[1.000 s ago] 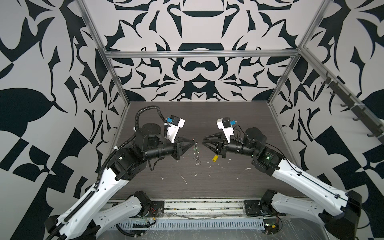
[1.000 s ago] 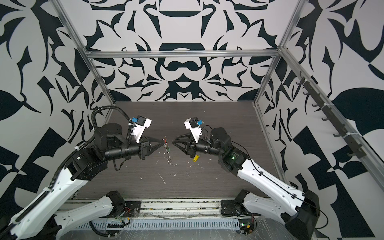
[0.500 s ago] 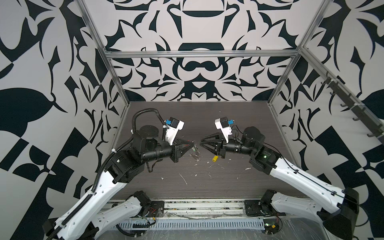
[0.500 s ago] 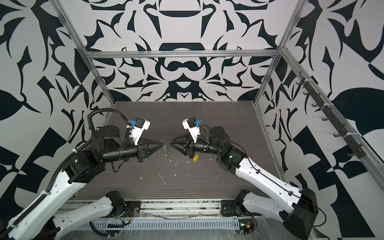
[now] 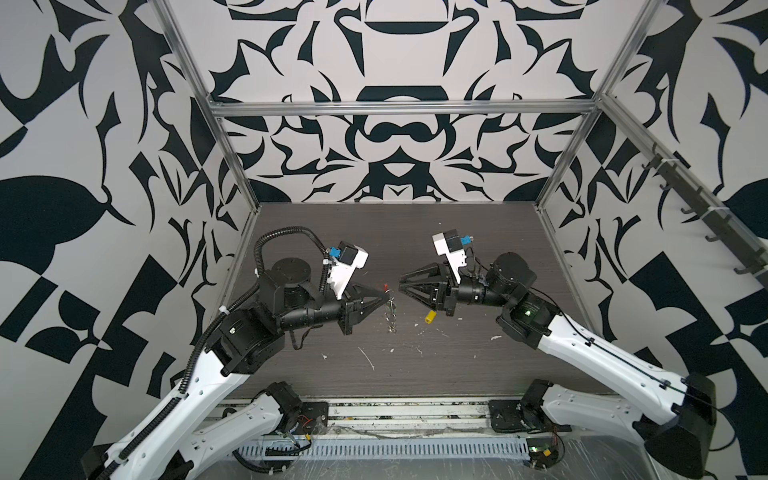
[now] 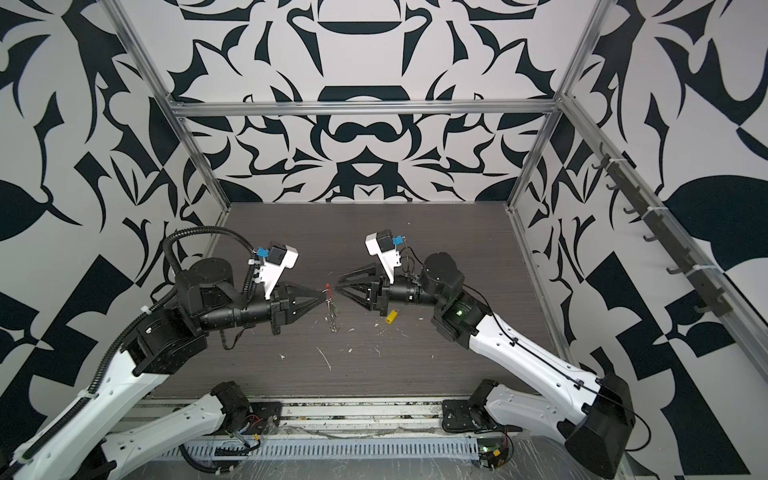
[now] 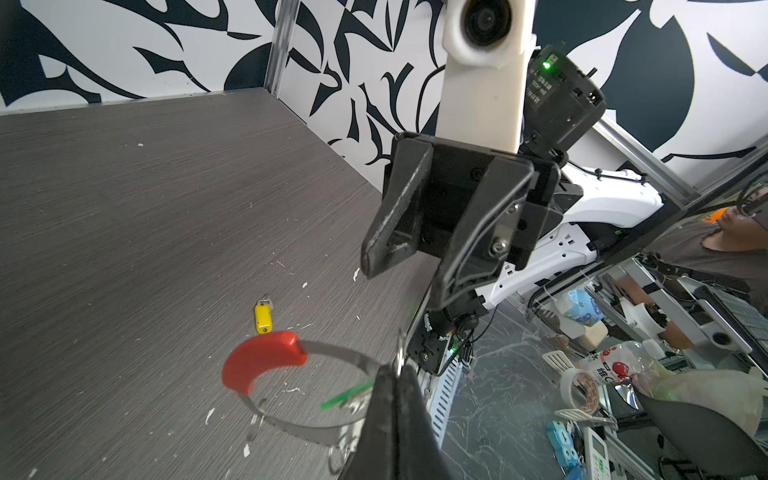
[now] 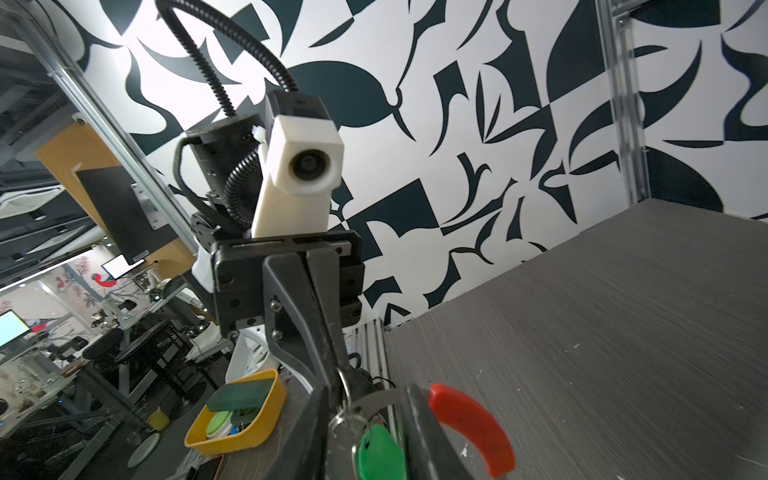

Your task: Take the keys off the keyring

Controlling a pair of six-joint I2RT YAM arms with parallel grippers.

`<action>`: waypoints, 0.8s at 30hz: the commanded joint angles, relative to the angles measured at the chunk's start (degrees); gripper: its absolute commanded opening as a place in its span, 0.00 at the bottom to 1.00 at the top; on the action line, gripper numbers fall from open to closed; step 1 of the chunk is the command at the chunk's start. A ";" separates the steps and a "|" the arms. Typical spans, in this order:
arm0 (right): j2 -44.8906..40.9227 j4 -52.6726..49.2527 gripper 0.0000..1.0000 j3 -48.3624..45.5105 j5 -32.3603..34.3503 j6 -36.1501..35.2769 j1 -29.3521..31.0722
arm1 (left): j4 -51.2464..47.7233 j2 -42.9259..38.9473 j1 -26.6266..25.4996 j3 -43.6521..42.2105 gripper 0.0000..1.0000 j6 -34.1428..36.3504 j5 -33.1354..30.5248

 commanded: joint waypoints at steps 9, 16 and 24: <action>2.07 5.05 0.27 2.08 -6.16 3.69 0.69 | 2.50 -0.57 -0.10 -0.42 0.00 0.79 1.40; 1.94 4.67 0.23 2.35 -6.13 3.41 0.84 | 2.50 -0.14 -0.12 -0.42 0.00 0.82 1.41; 1.94 3.45 0.09 2.87 -5.27 2.62 1.24 | 2.60 -0.28 -0.11 -0.53 0.00 0.52 1.09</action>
